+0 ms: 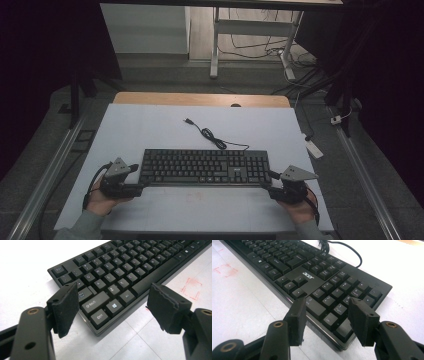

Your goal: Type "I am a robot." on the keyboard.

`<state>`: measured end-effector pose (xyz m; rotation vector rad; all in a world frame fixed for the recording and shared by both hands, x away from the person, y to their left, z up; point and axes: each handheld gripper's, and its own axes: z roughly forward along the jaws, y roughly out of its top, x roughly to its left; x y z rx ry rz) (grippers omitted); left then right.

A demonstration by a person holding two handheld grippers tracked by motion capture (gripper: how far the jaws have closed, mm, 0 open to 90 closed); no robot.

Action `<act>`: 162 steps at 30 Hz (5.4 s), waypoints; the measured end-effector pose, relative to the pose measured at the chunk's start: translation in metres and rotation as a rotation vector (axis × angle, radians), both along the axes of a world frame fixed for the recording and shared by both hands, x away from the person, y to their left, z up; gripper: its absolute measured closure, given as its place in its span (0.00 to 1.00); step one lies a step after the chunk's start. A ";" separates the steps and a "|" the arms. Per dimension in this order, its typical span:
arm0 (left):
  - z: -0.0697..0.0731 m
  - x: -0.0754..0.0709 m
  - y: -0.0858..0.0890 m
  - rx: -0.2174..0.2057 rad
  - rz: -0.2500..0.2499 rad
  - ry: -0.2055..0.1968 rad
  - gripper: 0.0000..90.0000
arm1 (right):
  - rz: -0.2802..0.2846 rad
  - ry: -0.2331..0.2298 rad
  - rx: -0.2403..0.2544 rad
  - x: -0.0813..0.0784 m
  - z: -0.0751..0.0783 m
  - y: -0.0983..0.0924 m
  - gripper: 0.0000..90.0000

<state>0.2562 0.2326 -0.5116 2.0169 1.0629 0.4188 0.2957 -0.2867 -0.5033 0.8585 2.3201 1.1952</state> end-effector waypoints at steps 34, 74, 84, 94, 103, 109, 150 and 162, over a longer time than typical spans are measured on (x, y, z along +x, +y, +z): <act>0.009 0.002 -0.004 -0.009 0.008 0.030 0.30 | 0.011 -0.011 0.020 0.001 0.003 0.007 0.54; 0.020 0.019 -0.008 -0.031 -0.001 0.048 0.63 | 0.147 0.021 0.033 0.034 0.029 0.122 0.77; 0.020 0.019 -0.008 -0.029 -0.001 0.038 0.73 | 0.189 0.041 0.061 0.043 0.030 0.137 0.92; 0.019 0.020 -0.010 -0.028 -0.006 0.045 0.83 | 0.214 0.074 0.061 0.052 0.024 0.156 0.99; 0.018 0.020 -0.007 -0.033 0.011 0.037 0.94 | 0.247 0.072 0.058 0.057 0.022 0.174 0.99; 0.016 0.020 -0.005 -0.036 0.017 0.048 0.99 | 0.263 0.074 0.054 0.059 0.020 0.181 0.99; -0.013 0.034 -0.009 0.068 0.032 0.130 0.99 | 0.245 0.137 -0.012 0.083 -0.007 0.226 0.98; -0.014 0.034 -0.009 0.073 0.027 0.134 0.99 | 0.221 0.156 -0.041 0.086 -0.011 0.223 0.99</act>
